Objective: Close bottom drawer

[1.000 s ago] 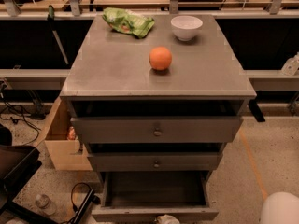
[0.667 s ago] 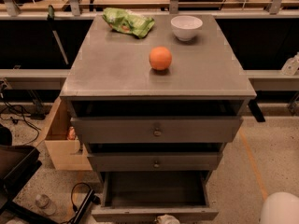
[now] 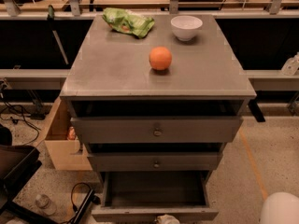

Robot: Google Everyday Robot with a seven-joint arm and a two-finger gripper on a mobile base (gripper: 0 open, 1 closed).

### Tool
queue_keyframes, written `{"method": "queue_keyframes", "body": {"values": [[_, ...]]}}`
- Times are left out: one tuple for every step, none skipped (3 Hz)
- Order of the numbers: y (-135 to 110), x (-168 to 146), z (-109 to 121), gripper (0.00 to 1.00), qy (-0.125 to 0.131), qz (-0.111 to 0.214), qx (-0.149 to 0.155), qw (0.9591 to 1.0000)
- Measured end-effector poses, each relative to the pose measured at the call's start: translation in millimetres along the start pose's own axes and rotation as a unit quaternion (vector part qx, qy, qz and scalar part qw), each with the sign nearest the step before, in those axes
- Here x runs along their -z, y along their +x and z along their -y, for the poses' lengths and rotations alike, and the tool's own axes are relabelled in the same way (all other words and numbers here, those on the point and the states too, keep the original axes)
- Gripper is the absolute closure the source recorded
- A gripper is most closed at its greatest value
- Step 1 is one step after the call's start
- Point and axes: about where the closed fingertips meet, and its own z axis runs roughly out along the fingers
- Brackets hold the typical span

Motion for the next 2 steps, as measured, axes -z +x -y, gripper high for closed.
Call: {"method": "queue_keyframes", "body": {"values": [[0.0,0.0,0.0,0.59,0.000,0.000,0.000,1.0000],[0.0,0.0,0.0,0.36,0.000,0.000,0.000,1.0000]]}}
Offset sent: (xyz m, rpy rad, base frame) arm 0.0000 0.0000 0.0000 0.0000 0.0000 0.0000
